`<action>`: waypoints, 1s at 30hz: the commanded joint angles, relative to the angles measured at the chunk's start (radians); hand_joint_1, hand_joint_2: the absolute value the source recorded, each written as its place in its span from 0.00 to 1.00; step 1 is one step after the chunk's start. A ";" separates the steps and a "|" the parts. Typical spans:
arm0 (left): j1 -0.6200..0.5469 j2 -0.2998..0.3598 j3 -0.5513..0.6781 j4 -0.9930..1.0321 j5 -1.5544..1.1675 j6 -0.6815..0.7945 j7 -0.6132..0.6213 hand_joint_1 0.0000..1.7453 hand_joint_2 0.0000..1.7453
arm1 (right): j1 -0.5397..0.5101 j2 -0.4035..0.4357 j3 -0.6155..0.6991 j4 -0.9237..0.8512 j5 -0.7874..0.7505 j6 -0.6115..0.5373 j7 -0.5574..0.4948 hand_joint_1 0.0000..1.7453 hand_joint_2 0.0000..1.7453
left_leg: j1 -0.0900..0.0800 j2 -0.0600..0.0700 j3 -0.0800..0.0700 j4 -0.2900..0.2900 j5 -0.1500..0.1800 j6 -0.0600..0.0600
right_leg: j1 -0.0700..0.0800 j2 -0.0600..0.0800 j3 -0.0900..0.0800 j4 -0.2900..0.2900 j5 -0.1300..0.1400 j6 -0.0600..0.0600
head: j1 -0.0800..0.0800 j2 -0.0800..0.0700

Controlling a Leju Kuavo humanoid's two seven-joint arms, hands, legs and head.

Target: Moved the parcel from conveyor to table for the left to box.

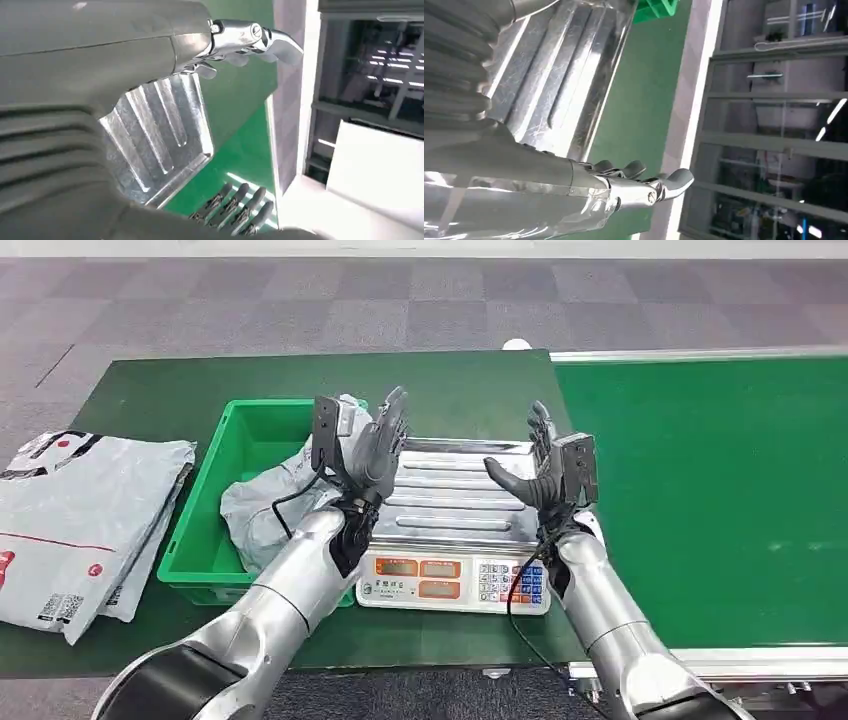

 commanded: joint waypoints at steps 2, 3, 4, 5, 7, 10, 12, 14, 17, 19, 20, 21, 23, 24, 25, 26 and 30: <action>-0.032 0.000 -0.126 0.036 -0.017 0.032 -0.046 0.00 1.00 | -0.001 -0.043 0.052 0.009 0.004 -0.020 0.032 0.00 1.00 | 0.001 -0.001 0.002 -0.001 0.000 0.000 | 0.001 -0.001 0.003 -0.002 0.000 -0.001 | 0.000 0.000; -0.030 0.000 -0.146 0.031 -0.015 0.039 -0.061 0.00 1.00 | -0.001 -0.042 0.051 0.014 0.000 -0.013 0.035 0.00 1.00 | 0.000 0.000 0.001 -0.001 0.000 0.000 | 0.000 -0.001 0.002 -0.001 0.000 0.000 | 0.000 0.000; -0.028 0.000 -0.150 0.027 -0.007 0.041 -0.067 0.00 1.00 | 0.003 -0.042 0.049 0.016 -0.002 -0.009 0.037 0.00 1.00 | 0.001 0.000 0.002 -0.001 0.000 0.001 | 0.001 0.000 0.003 -0.003 0.000 0.000 | 0.000 0.000; -0.025 0.000 -0.166 0.020 0.008 0.039 -0.071 0.00 1.00 | 0.002 -0.041 0.050 0.019 -0.005 -0.003 0.037 0.00 1.00 | 0.000 0.000 0.001 -0.001 0.000 0.000 | 0.000 0.000 0.002 -0.001 0.000 0.000 | 0.000 0.000; -0.025 0.000 -0.169 0.019 0.008 0.039 -0.071 0.00 1.00 | -0.002 -0.038 0.050 0.018 -0.005 -0.003 0.037 0.00 1.00 | 0.000 0.000 0.001 -0.001 0.000 0.000 | 0.000 0.000 0.001 -0.001 0.000 0.000 | 0.000 0.000; -0.037 0.002 -0.187 0.036 0.025 0.023 -0.065 0.00 1.00 | -0.025 -0.030 0.054 0.045 -0.007 0.009 0.036 0.00 1.00 | 0.000 0.000 0.001 -0.001 0.000 0.000 | 0.000 0.000 0.001 -0.001 0.001 -0.001 | 0.000 0.000; -0.046 0.011 -0.208 0.048 -0.005 0.042 -0.075 0.00 1.00 | -0.041 -0.028 0.057 0.058 -0.009 0.018 0.037 0.00 1.00 | 0.000 0.001 0.001 -0.001 0.000 0.000 | 0.000 0.001 0.001 -0.001 0.001 -0.001 | 0.000 0.000; -0.051 0.010 -0.205 0.063 -0.007 0.059 -0.058 0.00 1.00 | -0.054 -0.032 0.061 0.072 -0.010 0.021 0.039 0.00 1.00 | 0.000 0.001 0.000 -0.001 0.000 0.000 | 0.000 0.001 0.001 -0.001 0.001 -0.001 | 0.000 0.000; -0.048 0.007 -0.205 0.068 -0.008 0.060 -0.056 0.00 1.00 | -0.063 -0.038 0.063 0.083 -0.011 0.024 0.040 0.00 1.00 | 0.000 0.001 0.000 0.000 0.000 0.000 | 0.000 0.001 0.001 -0.001 0.001 -0.001 | 0.000 0.000; -0.049 0.006 -0.199 0.075 -0.003 0.057 -0.050 0.00 1.00 | -0.070 -0.038 0.064 0.099 -0.017 0.027 0.037 0.00 1.00 | 0.000 0.001 0.000 0.000 0.000 0.000 | 0.000 0.001 0.001 -0.001 0.001 -0.001 | 0.000 0.000; -0.046 0.007 -0.173 0.076 0.028 0.027 -0.042 0.00 1.00 | -0.070 -0.039 0.066 0.104 -0.020 0.031 0.035 0.00 1.00 | 0.001 0.001 0.002 -0.001 0.000 0.000 | 0.000 0.001 0.002 -0.002 0.001 -0.001 | 0.000 0.000; -0.043 0.010 -0.159 0.078 0.044 0.011 -0.040 0.00 1.00 | -0.066 -0.040 0.066 0.105 -0.023 0.035 0.032 0.00 1.00 | 0.001 0.001 0.001 -0.001 0.000 0.000 | 0.000 0.001 0.001 -0.001 0.001 -0.001 | 0.000 0.000; -0.038 0.018 -0.148 0.079 0.061 -0.027 -0.033 0.00 1.00 | -0.052 -0.042 0.067 0.097 -0.023 0.038 0.025 0.00 1.00 | 0.000 0.002 0.002 -0.001 0.000 0.000 | 0.000 0.001 0.002 -0.002 0.001 -0.001 | 0.000 0.000; -0.034 0.025 -0.146 0.082 0.067 -0.049 -0.027 0.00 1.00 | -0.044 -0.042 0.070 0.095 -0.021 0.040 0.021 0.00 1.00 | 0.000 0.001 0.001 -0.001 0.000 0.000 | 0.000 0.001 0.001 -0.001 0.000 0.000 | 0.000 0.000; -0.032 0.027 -0.146 0.083 0.067 -0.051 -0.028 0.00 1.00 | -0.043 -0.041 0.070 0.095 -0.020 0.040 0.020 0.00 1.00 | 0.000 0.002 0.003 -0.002 0.000 0.000 | 0.000 0.001 0.003 -0.002 0.001 -0.001 | 0.000 0.000; -0.032 0.027 -0.146 0.083 0.067 -0.051 -0.028 0.00 1.00 | -0.043 -0.041 0.070 0.095 -0.020 0.040 0.020 0.00 1.00 | 0.001 0.002 0.002 -0.002 0.000 0.000 | 0.000 0.002 0.003 -0.002 0.001 -0.001 | 0.000 0.000; -0.032 0.027 -0.146 0.083 0.067 -0.051 -0.028 0.00 1.00 | -0.043 -0.041 0.070 0.095 -0.020 0.040 0.020 0.00 1.00 | 0.001 0.001 0.001 -0.001 0.000 0.000 | 0.000 0.001 0.001 -0.001 0.001 -0.001 | 0.000 0.000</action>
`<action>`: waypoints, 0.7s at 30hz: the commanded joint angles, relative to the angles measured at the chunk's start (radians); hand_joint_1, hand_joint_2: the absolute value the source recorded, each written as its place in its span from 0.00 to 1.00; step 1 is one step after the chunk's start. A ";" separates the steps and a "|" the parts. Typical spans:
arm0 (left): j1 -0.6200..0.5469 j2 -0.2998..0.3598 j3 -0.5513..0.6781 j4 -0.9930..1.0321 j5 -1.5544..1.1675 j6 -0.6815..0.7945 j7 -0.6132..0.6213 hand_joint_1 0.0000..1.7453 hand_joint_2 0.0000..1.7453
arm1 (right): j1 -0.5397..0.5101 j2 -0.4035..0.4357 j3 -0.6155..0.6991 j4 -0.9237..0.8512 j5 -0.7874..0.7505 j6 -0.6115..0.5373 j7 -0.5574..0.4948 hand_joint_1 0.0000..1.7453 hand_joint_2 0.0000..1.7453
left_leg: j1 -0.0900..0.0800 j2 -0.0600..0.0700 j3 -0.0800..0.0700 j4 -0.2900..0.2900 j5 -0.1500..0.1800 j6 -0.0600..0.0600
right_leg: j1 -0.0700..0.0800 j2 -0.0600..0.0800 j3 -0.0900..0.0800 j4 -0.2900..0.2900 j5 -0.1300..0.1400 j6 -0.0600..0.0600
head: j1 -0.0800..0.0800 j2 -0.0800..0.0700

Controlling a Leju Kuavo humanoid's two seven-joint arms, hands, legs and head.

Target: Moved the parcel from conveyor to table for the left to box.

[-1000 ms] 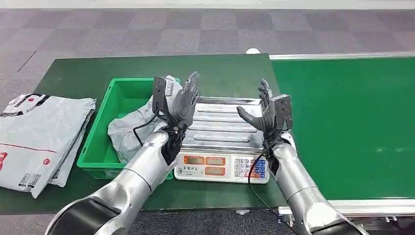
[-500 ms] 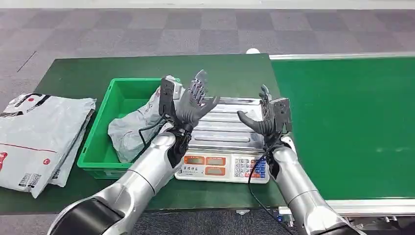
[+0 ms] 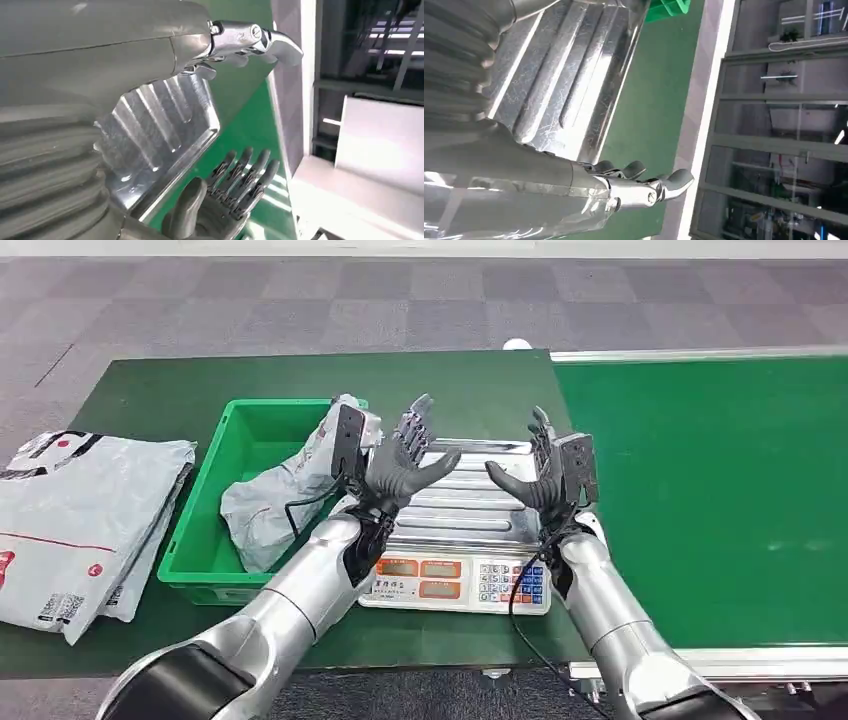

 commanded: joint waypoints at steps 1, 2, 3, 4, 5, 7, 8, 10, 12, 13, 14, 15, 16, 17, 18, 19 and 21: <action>-0.031 0.031 -0.001 0.063 0.005 -0.014 0.006 0.00 1.00 | -0.036 -0.026 0.046 0.073 -0.003 0.005 0.002 0.00 1.00 | 0.001 0.001 0.002 -0.001 0.000 0.000 | 0.001 0.001 0.002 -0.002 0.001 -0.001 | 0.000 0.000; -0.031 0.028 -0.001 0.064 0.007 -0.018 0.009 0.00 1.00 | -0.037 -0.026 0.046 0.072 -0.003 0.006 0.003 0.00 1.00 | 0.000 0.001 0.001 -0.001 0.000 0.000 | 0.001 0.001 0.001 -0.001 0.001 -0.001 | 0.000 0.000; -0.031 0.032 -0.003 0.071 0.001 -0.019 0.016 0.00 1.00 | -0.031 -0.026 0.046 0.068 -0.001 0.007 0.001 0.00 1.00 | 0.001 0.001 0.003 -0.002 0.000 0.000 | 0.001 0.001 0.003 -0.003 0.001 -0.001 | 0.000 0.000; -0.030 0.035 -0.006 0.073 -0.004 -0.016 0.016 0.00 1.00 | -0.028 -0.027 0.045 0.067 0.000 0.008 0.000 0.00 1.00 | 0.001 0.001 0.002 -0.001 0.000 0.000 | 0.001 0.001 0.002 -0.001 0.001 -0.001 | 0.000 0.000; -0.024 0.036 -0.003 0.072 -0.012 -0.001 0.001 0.00 1.00 | -0.018 -0.031 0.042 0.059 0.004 0.007 -0.003 0.00 1.00 | 0.001 0.001 0.002 -0.001 0.000 0.000 | 0.001 0.001 0.002 -0.002 0.001 -0.001 | 0.000 0.000; -0.022 0.036 -0.021 0.069 -0.047 0.023 -0.012 0.00 1.00 | -0.005 -0.040 0.039 0.045 0.007 0.007 -0.006 0.00 1.00 | 0.001 0.001 0.003 -0.002 0.000 0.000 | 0.001 0.001 0.003 -0.002 0.001 -0.001 | 0.000 0.000; -0.021 0.035 -0.024 0.067 -0.060 0.034 -0.016 0.00 1.00 | -0.001 -0.042 0.038 0.039 0.009 0.005 -0.005 0.00 1.00 | 0.000 0.000 0.002 -0.001 0.000 0.000 | 0.000 0.000 0.002 -0.002 0.000 0.000 | 0.000 0.000; -0.018 0.035 -0.030 0.058 -0.079 0.048 -0.020 0.00 1.00 | 0.007 -0.049 0.033 0.019 0.010 0.002 -0.004 0.00 1.00 | 0.001 0.000 0.004 -0.003 0.000 0.000 | 0.001 0.000 0.005 -0.004 0.001 -0.001 | 0.000 0.000; -0.023 0.037 -0.022 0.059 -0.078 0.050 -0.012 0.00 1.00 | -0.002 -0.052 0.030 0.014 0.009 -0.005 0.003 0.00 1.00 | 0.000 0.000 0.001 -0.001 0.000 0.000 | 0.000 -0.001 0.002 -0.001 0.000 0.000 | 0.000 0.000; -0.027 0.038 -0.018 0.061 -0.077 0.050 -0.007 0.00 1.00 | -0.010 -0.053 0.030 0.017 0.005 -0.005 0.007 0.00 1.00 | 0.000 0.000 0.002 -0.001 0.000 0.000 | 0.000 0.000 0.002 -0.002 0.000 -0.001 | 0.000 0.000; -0.030 0.039 -0.011 0.062 -0.072 0.053 -0.005 0.00 1.00 | -0.017 -0.054 0.030 0.021 0.002 -0.004 0.011 0.00 1.00 | 0.000 0.001 0.001 0.000 0.000 0.000 | 0.000 0.000 0.001 -0.001 0.000 0.000 | 0.000 0.000; -0.032 0.038 -0.005 0.064 -0.069 0.057 -0.002 0.00 1.00 | -0.025 -0.055 0.032 0.028 -0.005 -0.001 0.015 0.00 1.00 | 0.000 0.001 0.000 0.000 0.000 0.000 | 0.000 0.001 0.000 0.000 0.000 0.000 | 0.000 0.000; -0.034 0.037 -0.002 0.065 -0.069 0.057 0.001 0.00 1.00 | -0.031 -0.056 0.035 0.033 -0.010 0.001 0.017 0.00 1.00 | 0.000 0.001 0.001 -0.001 0.000 0.000 | 0.000 0.001 0.001 -0.001 0.001 -0.001 | 0.000 0.000; -0.034 0.037 -0.002 0.065 -0.069 0.057 0.003 0.00 1.00 | -0.035 -0.056 0.037 0.036 -0.013 0.002 0.018 0.00 1.00 | 0.000 0.001 0.000 0.000 0.000 0.000 | 0.000 0.001 0.000 0.000 0.001 0.000 | 0.000 0.000; -0.034 0.037 -0.002 0.065 -0.069 0.057 0.003 0.00 1.00 | -0.035 -0.056 0.037 0.036 -0.013 0.002 0.018 0.00 1.00 | 0.001 0.002 0.001 -0.001 0.000 0.000 | 0.001 0.001 0.001 -0.002 0.001 -0.001 | 0.000 0.000; -0.034 0.037 -0.002 0.065 -0.069 0.057 0.003 0.00 1.00 | -0.035 -0.056 0.037 0.036 -0.013 0.002 0.018 0.00 1.00 | 0.000 0.001 0.000 0.000 0.000 0.000 | 0.000 0.001 0.000 0.000 0.001 -0.001 | 0.000 0.000; -0.029 0.039 0.000 0.062 -0.069 0.066 0.000 0.00 1.00 | -0.040 -0.054 0.044 0.051 -0.016 0.004 0.018 0.00 1.00 | 0.000 0.001 0.000 0.000 0.000 0.000 | 0.000 0.001 0.000 -0.001 0.001 -0.001 | 0.000 0.000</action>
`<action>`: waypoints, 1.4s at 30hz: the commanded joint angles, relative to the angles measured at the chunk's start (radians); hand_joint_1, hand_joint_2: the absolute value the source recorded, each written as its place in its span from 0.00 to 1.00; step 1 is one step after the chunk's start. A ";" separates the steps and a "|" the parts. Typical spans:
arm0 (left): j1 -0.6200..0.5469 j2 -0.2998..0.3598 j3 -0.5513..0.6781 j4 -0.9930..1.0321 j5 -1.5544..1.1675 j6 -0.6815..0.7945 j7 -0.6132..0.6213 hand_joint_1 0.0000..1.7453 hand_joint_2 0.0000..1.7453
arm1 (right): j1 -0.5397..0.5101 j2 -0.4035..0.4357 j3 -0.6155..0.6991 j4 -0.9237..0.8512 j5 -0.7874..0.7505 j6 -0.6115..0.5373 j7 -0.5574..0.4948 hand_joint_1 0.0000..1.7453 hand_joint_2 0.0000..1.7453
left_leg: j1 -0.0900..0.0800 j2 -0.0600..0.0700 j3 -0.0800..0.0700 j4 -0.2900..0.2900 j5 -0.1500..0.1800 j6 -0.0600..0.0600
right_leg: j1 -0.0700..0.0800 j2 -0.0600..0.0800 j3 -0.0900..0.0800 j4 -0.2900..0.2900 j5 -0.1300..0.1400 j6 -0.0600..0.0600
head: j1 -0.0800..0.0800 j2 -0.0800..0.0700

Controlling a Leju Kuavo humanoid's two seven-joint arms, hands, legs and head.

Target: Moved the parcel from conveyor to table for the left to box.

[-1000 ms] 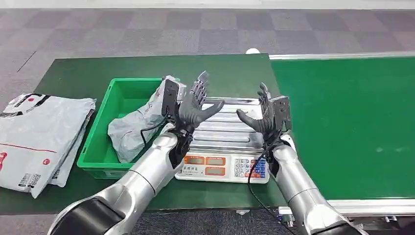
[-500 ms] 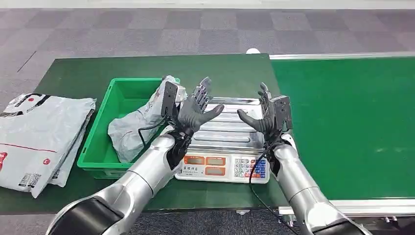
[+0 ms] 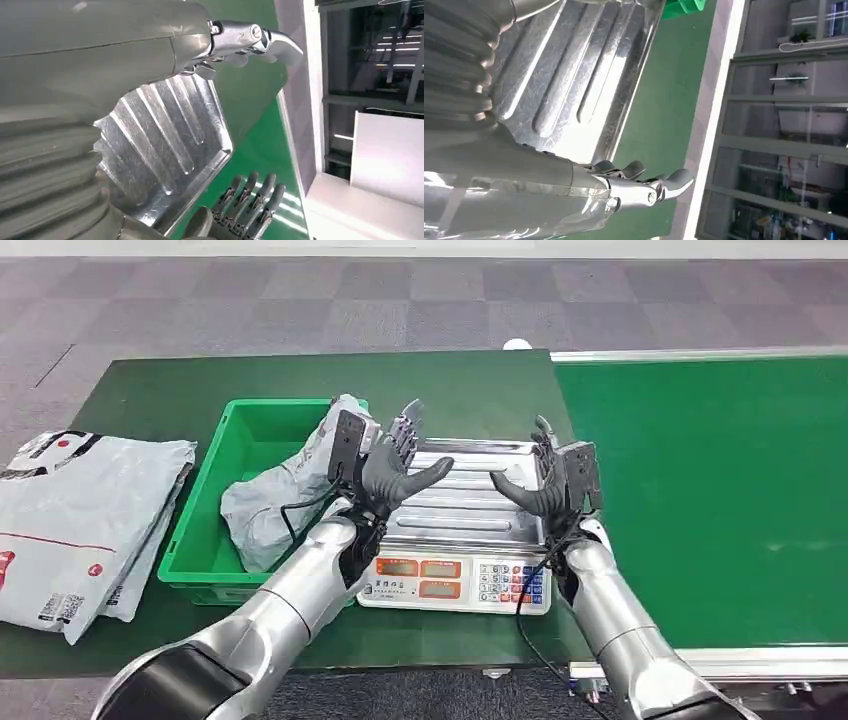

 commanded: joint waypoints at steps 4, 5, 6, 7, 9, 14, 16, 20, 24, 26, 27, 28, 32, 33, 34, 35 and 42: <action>-0.027 0.028 0.004 0.046 0.006 0.019 -0.001 0.00 1.00 | -0.065 -0.028 0.049 0.063 -0.019 0.007 0.005 0.00 1.00 | 0.001 0.003 0.003 -0.001 0.000 0.000 | 0.001 0.002 0.003 -0.003 0.001 -0.001 | 0.000 0.000; -0.026 0.029 0.005 0.046 0.006 0.019 -0.001 0.00 1.00 | -0.066 -0.028 0.049 0.064 -0.020 0.008 0.004 0.00 1.00 | 0.000 0.003 0.003 -0.002 0.000 0.000 | 0.001 0.003 0.002 -0.002 0.001 -0.001 | 0.000 0.000; -0.025 0.030 0.006 0.046 0.006 0.019 -0.001 0.00 1.00 | -0.069 -0.029 0.049 0.064 -0.020 0.008 0.005 0.00 1.00 | 0.001 0.002 0.002 -0.001 0.000 0.000 | 0.001 0.002 0.002 -0.002 0.001 -0.001 | 0.000 0.000; -0.025 0.030 0.006 0.046 0.006 0.019 -0.001 0.00 1.00 | -0.069 -0.029 0.049 0.064 -0.020 0.008 0.005 0.00 1.00 | 0.000 0.001 0.001 -0.001 0.000 0.000 | 0.000 0.001 0.001 -0.001 0.000 0.000 | 0.000 0.000; -0.026 0.031 0.006 0.046 0.007 0.019 -0.002 0.00 1.00 | -0.070 -0.029 0.049 0.063 -0.019 0.008 0.005 0.00 1.00 | 0.000 0.002 0.001 -0.001 0.000 0.000 | 0.000 0.002 0.001 -0.001 0.000 0.000 | 0.000 0.000; -0.025 0.030 0.006 0.046 0.007 0.019 -0.002 0.00 1.00 | -0.073 -0.030 0.049 0.063 -0.019 0.008 0.005 0.00 1.00 | 0.000 0.002 0.002 -0.001 0.000 0.000 | 0.000 0.002 0.002 -0.002 0.001 -0.001 | 0.000 0.000; -0.023 0.030 0.004 0.045 0.004 0.018 -0.007 0.00 1.00 | -0.082 -0.029 0.054 0.078 -0.029 0.012 -0.001 0.00 1.00 | 0.000 0.002 0.002 -0.001 0.000 0.000 | 0.000 0.002 0.002 -0.001 0.001 -0.001 | 0.000 0.000; -0.023 0.030 0.004 0.045 0.003 0.018 -0.008 0.00 1.00 | -0.084 -0.029 0.056 0.081 -0.032 0.012 -0.004 0.00 1.00 | 0.000 0.002 0.002 -0.001 0.000 0.000 | 0.001 0.002 0.002 -0.002 0.001 -0.001 | 0.000 0.000; -0.019 0.028 0.000 0.043 -0.001 0.017 -0.011 0.00 1.00 | -0.077 -0.034 0.061 0.078 -0.043 0.007 -0.011 0.00 1.00 | 0.000 0.002 0.002 -0.001 0.000 0.000 | 0.001 0.001 0.002 -0.002 0.001 -0.001 | 0.000 0.000; -0.018 0.025 -0.002 0.044 -0.005 0.016 -0.012 0.00 1.00 | -0.065 -0.040 0.064 0.069 -0.049 0.002 -0.014 0.00 1.00 | 0.001 0.001 0.002 -0.001 0.000 0.000 | 0.001 0.001 0.002 -0.002 0.001 -0.001 | 0.000 0.000; -0.016 0.024 -0.004 0.043 -0.007 0.019 -0.013 0.00 1.00 | -0.056 -0.043 0.065 0.062 -0.051 0.000 -0.016 0.00 1.00 | 0.000 0.002 0.003 -0.002 0.000 0.000 | 0.001 0.001 0.003 -0.003 0.001 -0.001 | 0.000 0.000; -0.015 0.023 -0.007 0.043 -0.013 0.025 -0.015 0.00 1.00 | -0.049 -0.047 0.067 0.055 -0.054 -0.003 -0.017 0.00 1.00 | 0.001 0.001 0.002 -0.001 0.000 0.000 | 0.001 0.000 0.002 -0.002 0.001 -0.001 | 0.000 0.000; -0.018 0.021 -0.010 0.044 -0.021 0.029 -0.015 0.00 1.00 | -0.056 -0.051 0.077 0.060 -0.062 -0.005 -0.015 0.00 1.00 | 0.000 0.001 0.002 -0.001 0.000 0.000 | 0.001 0.000 0.002 -0.002 0.001 -0.001 | 0.000 0.000; -0.018 0.020 -0.010 0.044 -0.022 0.030 -0.015 0.00 1.00 | -0.059 -0.052 0.080 0.064 -0.067 -0.005 -0.015 0.00 1.00 | 0.001 0.001 0.003 -0.002 0.000 0.000 | 0.001 0.001 0.003 -0.003 0.001 -0.001 | 0.000 0.000; -0.018 0.020 -0.010 0.044 -0.022 0.030 -0.015 0.00 1.00 | -0.060 -0.052 0.080 0.064 -0.067 -0.005 -0.015 0.00 1.00 | 0.000 0.001 0.001 -0.001 0.000 0.000 | 0.000 0.001 0.001 -0.001 0.001 -0.001 | 0.000 0.000; -0.017 0.020 -0.010 0.044 -0.023 0.030 -0.014 0.00 1.00 | -0.059 -0.052 0.082 0.066 -0.068 -0.004 -0.015 0.00 1.00 | 0.001 0.002 0.004 -0.003 0.001 0.000 | 0.001 0.002 0.004 -0.005 0.002 -0.001 | 0.000 0.000; -0.017 0.020 -0.010 0.044 -0.023 0.030 -0.014 0.00 1.00 | -0.059 -0.052 0.082 0.066 -0.068 -0.004 -0.015 0.00 1.00 | 0.000 0.001 0.001 -0.001 0.000 0.000 | 0.000 0.001 0.001 -0.001 0.000 -0.001 | 0.000 0.000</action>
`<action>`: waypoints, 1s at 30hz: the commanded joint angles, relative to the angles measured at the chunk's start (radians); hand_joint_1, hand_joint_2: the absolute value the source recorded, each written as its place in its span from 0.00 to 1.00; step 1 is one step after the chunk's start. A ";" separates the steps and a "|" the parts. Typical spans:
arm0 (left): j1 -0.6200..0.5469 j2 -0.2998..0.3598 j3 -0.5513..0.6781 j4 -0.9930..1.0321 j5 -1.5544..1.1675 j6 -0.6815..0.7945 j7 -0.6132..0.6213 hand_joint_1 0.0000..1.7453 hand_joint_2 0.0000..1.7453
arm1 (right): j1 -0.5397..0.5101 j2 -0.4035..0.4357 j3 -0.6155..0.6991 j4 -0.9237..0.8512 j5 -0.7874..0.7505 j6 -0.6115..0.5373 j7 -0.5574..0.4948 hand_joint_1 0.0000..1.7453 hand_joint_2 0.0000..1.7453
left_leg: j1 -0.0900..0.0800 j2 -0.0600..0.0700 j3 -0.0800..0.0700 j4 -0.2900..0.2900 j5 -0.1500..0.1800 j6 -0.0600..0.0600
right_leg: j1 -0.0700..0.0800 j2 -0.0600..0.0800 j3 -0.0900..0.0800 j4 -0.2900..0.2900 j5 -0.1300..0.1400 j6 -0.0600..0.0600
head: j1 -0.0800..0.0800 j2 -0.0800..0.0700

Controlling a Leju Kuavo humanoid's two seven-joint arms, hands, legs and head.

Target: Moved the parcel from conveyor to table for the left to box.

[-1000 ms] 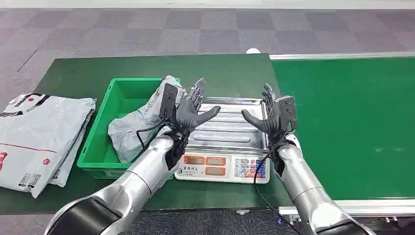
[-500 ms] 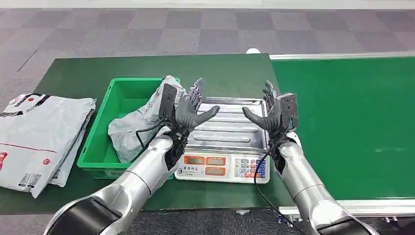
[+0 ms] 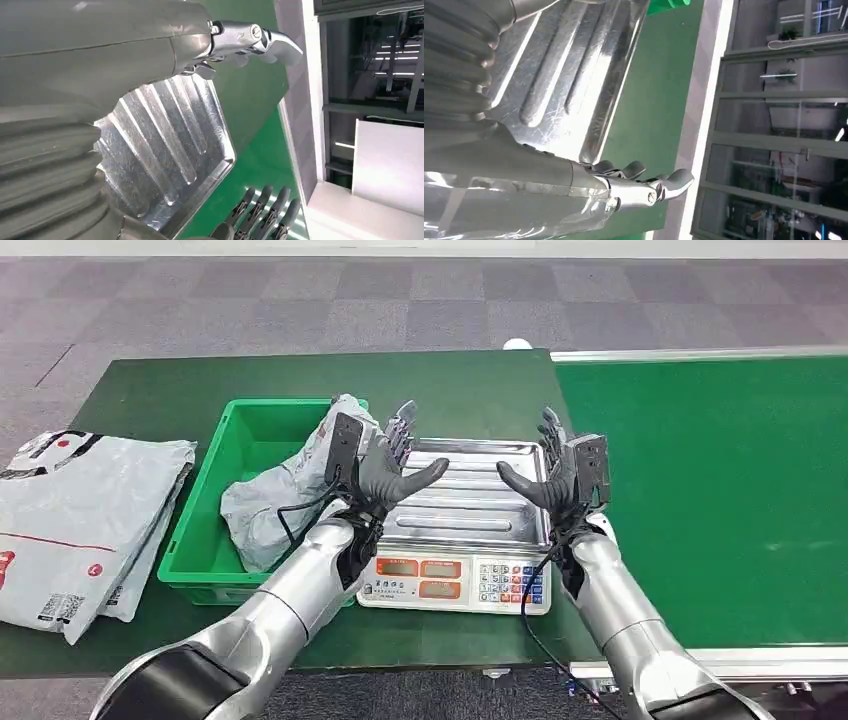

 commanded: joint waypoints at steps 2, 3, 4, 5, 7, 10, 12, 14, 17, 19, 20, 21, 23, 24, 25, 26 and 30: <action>-0.023 0.011 -0.010 0.041 -0.008 0.004 0.004 0.00 1.00 | -0.035 -0.033 0.062 0.054 -0.012 -0.001 0.008 0.00 1.00 | 0.000 0.001 0.001 -0.001 0.000 0.000 | 0.000 0.001 0.001 -0.001 0.000 -0.001 | 0.000 0.000; -0.023 0.011 -0.010 0.041 -0.008 0.004 0.004 0.00 1.00 | -0.035 -0.033 0.062 0.054 -0.012 -0.001 0.008 0.00 1.00 | 0.000 0.001 0.001 -0.001 0.000 0.000 | 0.000 0.001 0.001 -0.001 0.000 -0.001 | 0.000 0.000; -0.023 0.011 -0.010 0.041 -0.008 0.004 0.004 0.00 1.00 | -0.035 -0.033 0.062 0.054 -0.012 -0.001 0.008 0.00 1.00 | 0.000 0.001 0.001 -0.001 0.000 0.000 | 0.000 0.001 0.001 -0.001 0.000 -0.001 | 0.000 0.000; -0.023 0.011 -0.010 0.041 -0.008 0.004 0.004 0.00 1.00 | -0.035 -0.033 0.062 0.054 -0.012 -0.001 0.008 0.00 1.00 | 0.000 0.001 0.001 -0.001 0.000 0.000 | 0.000 0.001 0.001 -0.001 0.000 -0.001 | 0.000 0.000; -0.021 0.011 -0.011 0.042 -0.008 0.004 0.004 0.00 1.00 | -0.034 -0.034 0.063 0.054 -0.013 -0.001 0.008 0.00 1.00 | 0.000 0.001 0.002 -0.001 0.000 0.000 | 0.000 0.001 0.002 -0.002 0.001 -0.001 | 0.000 0.000; -0.019 0.009 -0.014 0.047 -0.011 0.002 0.004 0.00 1.00 | -0.022 -0.040 0.068 0.055 -0.020 -0.003 0.004 0.00 1.00 | 0.000 0.001 0.003 -0.002 0.000 0.000 | 0.000 0.001 0.003 -0.002 0.001 -0.001 | 0.000 0.000; -0.020 0.009 -0.014 0.047 -0.011 0.002 0.004 0.00 1.00 | -0.024 -0.036 0.069 0.054 -0.020 -0.004 0.004 0.00 1.00 | 0.001 0.000 0.003 -0.001 0.000 0.000 | 0.001 0.000 0.003 -0.002 0.000 -0.001 | 0.000 0.000; -0.020 0.009 -0.014 0.047 -0.011 0.002 0.004 0.00 1.00 | -0.024 -0.036 0.069 0.054 -0.020 -0.004 0.004 0.00 1.00 | 0.000 0.001 0.001 -0.001 0.000 0.000 | 0.000 0.000 0.001 -0.001 0.000 0.000 | 0.000 0.000; -0.023 0.007 -0.014 0.051 -0.010 0.004 0.006 0.00 1.00 | -0.034 -0.032 0.071 0.061 -0.020 -0.003 0.005 0.00 1.00 | 0.000 0.001 0.002 -0.001 0.000 0.000 | 0.000 0.001 0.001 -0.001 0.000 -0.001 | 0.000 0.000; -0.025 0.006 -0.014 0.054 -0.011 0.007 0.006 0.00 1.00 | -0.042 -0.029 0.072 0.071 -0.020 -0.001 0.007 0.00 1.00 | 0.000 0.001 0.001 -0.001 0.000 0.000 | 0.000 0.001 0.001 -0.001 0.000 -0.001 | 0.000 0.000; -0.025 0.006 -0.014 0.054 -0.011 0.007 0.006 0.00 1.00 | -0.042 -0.029 0.072 0.071 -0.020 -0.001 0.007 0.00 1.00 | 0.000 0.001 0.001 0.000 0.000 0.000 | 0.000 0.001 0.000 0.000 0.000 0.000 | 0.000 0.000; -0.027 0.005 -0.012 0.059 -0.008 0.010 0.008 0.00 1.00 | -0.044 -0.029 0.073 0.080 -0.020 0.001 0.007 0.00 1.00 | 0.000 0.001 0.002 -0.001 0.000 0.000 | 0.001 0.001 0.002 -0.002 0.001 -0.001 | 0.000 0.000; -0.025 0.008 -0.013 0.061 -0.010 0.010 0.007 0.00 1.00 | -0.040 -0.029 0.074 0.085 -0.021 0.001 0.006 0.00 1.00 | 0.001 0.001 0.002 -0.001 0.000 0.000 | 0.001 0.001 0.002 -0.002 0.001 -0.001 | 0.000 0.000; -0.023 0.011 -0.013 0.062 -0.010 0.011 0.007 0.00 1.00 | -0.038 -0.029 0.075 0.086 -0.020 0.000 0.004 0.00 1.00 | 0.001 0.002 0.003 -0.002 0.000 0.000 | 0.001 0.002 0.003 -0.003 0.001 -0.001 | 0.000 0.000; -0.022 0.013 -0.013 0.063 -0.010 0.011 0.007 0.00 1.00 | -0.036 -0.028 0.076 0.086 -0.020 0.001 0.004 0.00 1.00 | 0.000 0.001 0.002 -0.001 0.000 0.000 | 0.001 0.001 0.002 -0.002 0.001 -0.001 | 0.000 0.000; -0.021 0.015 -0.013 0.064 -0.010 0.011 0.007 0.00 1.00 | -0.036 -0.025 0.076 0.087 -0.020 0.001 0.004 0.00 1.00 | 0.000 0.001 0.002 -0.001 0.000 0.000 | 0.000 0.001 0.001 -0.001 0.000 -0.001 | 0.000 0.000; -0.020 0.016 -0.012 0.065 -0.010 0.012 0.006 0.00 1.00 | -0.038 -0.022 0.078 0.089 -0.020 0.002 0.003 0.00 1.00 | 0.000 0.002 0.001 -0.001 0.000 0.000 | 0.000 0.001 0.001 -0.001 0.000 -0.001 | 0.000 0.000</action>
